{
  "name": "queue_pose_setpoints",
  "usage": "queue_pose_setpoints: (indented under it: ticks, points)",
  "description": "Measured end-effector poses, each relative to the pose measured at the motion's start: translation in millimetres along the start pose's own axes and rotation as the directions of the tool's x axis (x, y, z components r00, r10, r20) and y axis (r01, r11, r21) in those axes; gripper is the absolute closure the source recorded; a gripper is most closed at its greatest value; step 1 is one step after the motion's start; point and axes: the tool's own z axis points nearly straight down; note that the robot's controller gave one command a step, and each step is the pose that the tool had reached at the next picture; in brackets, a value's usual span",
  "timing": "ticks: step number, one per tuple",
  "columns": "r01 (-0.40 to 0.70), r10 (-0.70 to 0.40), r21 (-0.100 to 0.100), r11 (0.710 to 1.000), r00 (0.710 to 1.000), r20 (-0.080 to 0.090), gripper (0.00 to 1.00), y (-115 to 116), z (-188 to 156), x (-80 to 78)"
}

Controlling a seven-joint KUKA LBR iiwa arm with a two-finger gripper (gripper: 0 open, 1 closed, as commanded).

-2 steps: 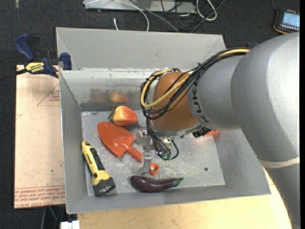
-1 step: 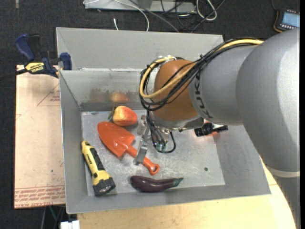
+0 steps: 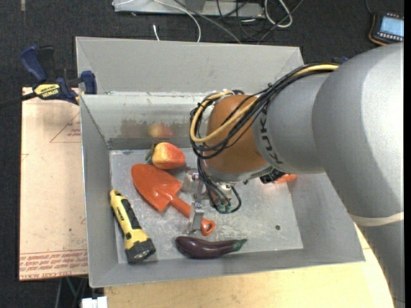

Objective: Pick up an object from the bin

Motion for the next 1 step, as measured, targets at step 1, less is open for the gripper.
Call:
queue_pose_setpoints:
  ticks: [1]
  points:
    - [-0.232,0.232,-0.010,0.973,0.973,0.016,0.00,79.5,-0.4,4.4]
